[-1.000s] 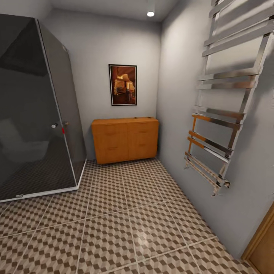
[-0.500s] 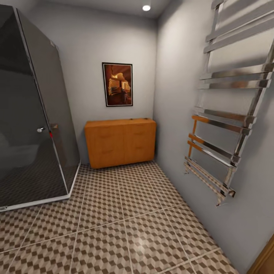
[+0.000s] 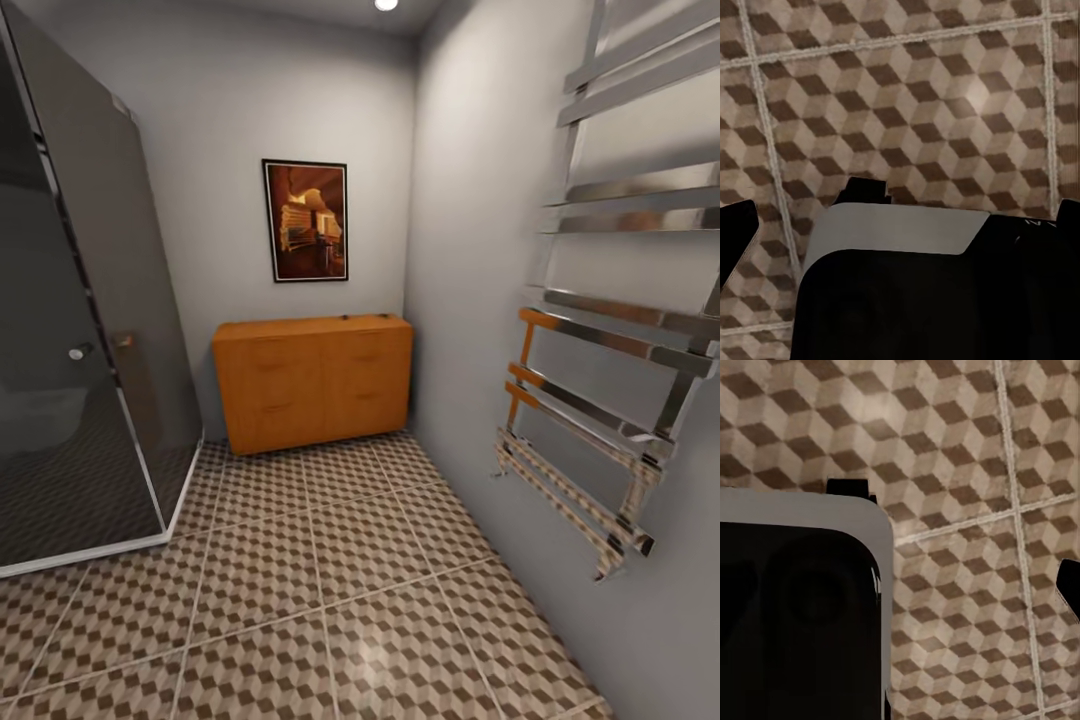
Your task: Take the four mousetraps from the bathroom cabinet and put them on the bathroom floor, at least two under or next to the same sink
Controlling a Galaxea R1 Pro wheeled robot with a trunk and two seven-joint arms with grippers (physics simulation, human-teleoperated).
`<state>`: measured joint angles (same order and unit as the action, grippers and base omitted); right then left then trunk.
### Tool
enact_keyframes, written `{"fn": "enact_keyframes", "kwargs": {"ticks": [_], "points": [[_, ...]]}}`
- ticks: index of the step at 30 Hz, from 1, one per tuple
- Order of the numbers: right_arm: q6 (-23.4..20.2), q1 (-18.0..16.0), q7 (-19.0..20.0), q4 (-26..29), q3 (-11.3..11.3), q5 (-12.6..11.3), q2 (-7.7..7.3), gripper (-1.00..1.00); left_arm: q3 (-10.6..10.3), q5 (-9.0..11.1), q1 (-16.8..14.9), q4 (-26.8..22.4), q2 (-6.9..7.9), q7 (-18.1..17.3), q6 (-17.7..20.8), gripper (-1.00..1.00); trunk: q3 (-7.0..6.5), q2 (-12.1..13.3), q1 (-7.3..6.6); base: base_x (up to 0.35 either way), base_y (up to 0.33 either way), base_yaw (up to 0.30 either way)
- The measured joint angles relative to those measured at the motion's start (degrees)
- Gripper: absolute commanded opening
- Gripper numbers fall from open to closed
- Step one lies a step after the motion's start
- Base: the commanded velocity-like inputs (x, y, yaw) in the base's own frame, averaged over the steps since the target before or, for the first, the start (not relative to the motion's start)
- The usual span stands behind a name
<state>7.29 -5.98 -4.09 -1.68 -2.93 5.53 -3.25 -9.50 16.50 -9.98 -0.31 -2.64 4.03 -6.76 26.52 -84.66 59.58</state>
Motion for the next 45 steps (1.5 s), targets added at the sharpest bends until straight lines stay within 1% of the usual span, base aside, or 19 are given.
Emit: {"fn": "enact_keyframes", "kwargs": {"ticks": [45], "points": [[0.0, 0.0, -0.1, 0.0, 0.1, 0.2, -0.01, 1.0, 0.0, 0.0, 0.0, 0.0, 0.01, 0.0, 0.0, 1.0, 0.0, 0.0, 0.0, 0.328, 0.0, 0.0]]}}
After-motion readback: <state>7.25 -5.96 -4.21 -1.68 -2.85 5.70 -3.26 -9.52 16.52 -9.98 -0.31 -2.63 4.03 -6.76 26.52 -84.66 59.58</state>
